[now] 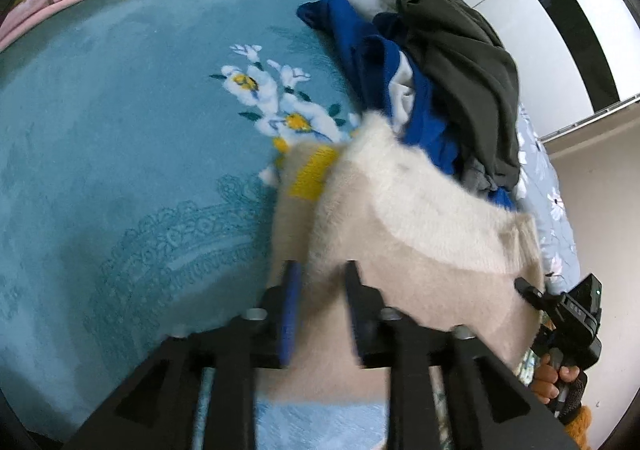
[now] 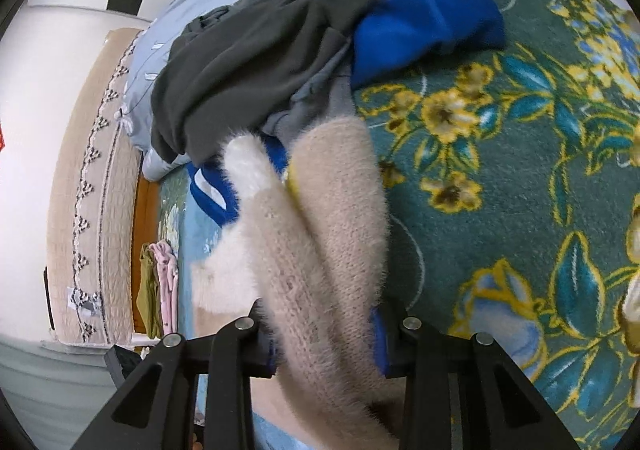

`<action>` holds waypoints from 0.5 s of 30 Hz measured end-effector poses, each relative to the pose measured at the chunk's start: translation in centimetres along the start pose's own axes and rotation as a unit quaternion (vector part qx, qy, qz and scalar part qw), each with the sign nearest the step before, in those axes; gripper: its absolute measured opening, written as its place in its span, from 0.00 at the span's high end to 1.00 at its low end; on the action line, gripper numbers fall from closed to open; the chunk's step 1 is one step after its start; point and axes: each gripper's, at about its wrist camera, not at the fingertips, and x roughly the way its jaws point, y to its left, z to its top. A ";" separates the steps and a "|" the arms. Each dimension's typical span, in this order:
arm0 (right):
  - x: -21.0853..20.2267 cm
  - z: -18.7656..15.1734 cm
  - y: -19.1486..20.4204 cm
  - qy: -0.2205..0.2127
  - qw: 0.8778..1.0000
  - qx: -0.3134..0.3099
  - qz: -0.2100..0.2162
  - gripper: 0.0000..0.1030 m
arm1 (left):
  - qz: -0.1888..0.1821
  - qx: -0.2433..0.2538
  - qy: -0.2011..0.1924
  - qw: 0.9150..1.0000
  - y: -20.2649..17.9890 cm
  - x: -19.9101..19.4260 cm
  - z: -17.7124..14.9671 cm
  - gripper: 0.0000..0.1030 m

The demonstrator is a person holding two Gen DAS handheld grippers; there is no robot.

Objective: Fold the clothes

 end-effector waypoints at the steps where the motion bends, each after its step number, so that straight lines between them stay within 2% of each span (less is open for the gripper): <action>1: 0.1 0.0 -0.3 0.001 1.000 0.002 -0.002 0.65 | -0.001 -0.004 0.000 1.000 -0.6 0.9 1.0 0.50; 2: 0.2 0.0 -0.6 0.003 1.000 0.004 -0.003 0.65 | -0.005 -0.011 0.004 1.000 -1.5 2.3 2.2 0.48; 5: 0.7 0.2 -0.9 0.007 1.000 0.011 -0.007 0.65 | -0.033 -0.051 0.028 0.998 1.8 2.6 2.3 0.43; 8: 1.0 0.4 -1.3 0.010 1.000 0.017 -0.009 0.64 | -0.074 -0.099 0.044 0.991 3.3 4.1 2.5 0.43; 12: 1.6 0.5 -1.7 0.014 0.999 0.027 -0.010 0.64 | -0.111 -0.092 0.055 0.988 2.7 5.4 3.0 0.43; 15: 1.7 0.6 -2.0 0.015 0.999 0.034 -0.007 0.64 | -0.120 -0.099 0.063 0.986 2.9 6.2 3.0 0.42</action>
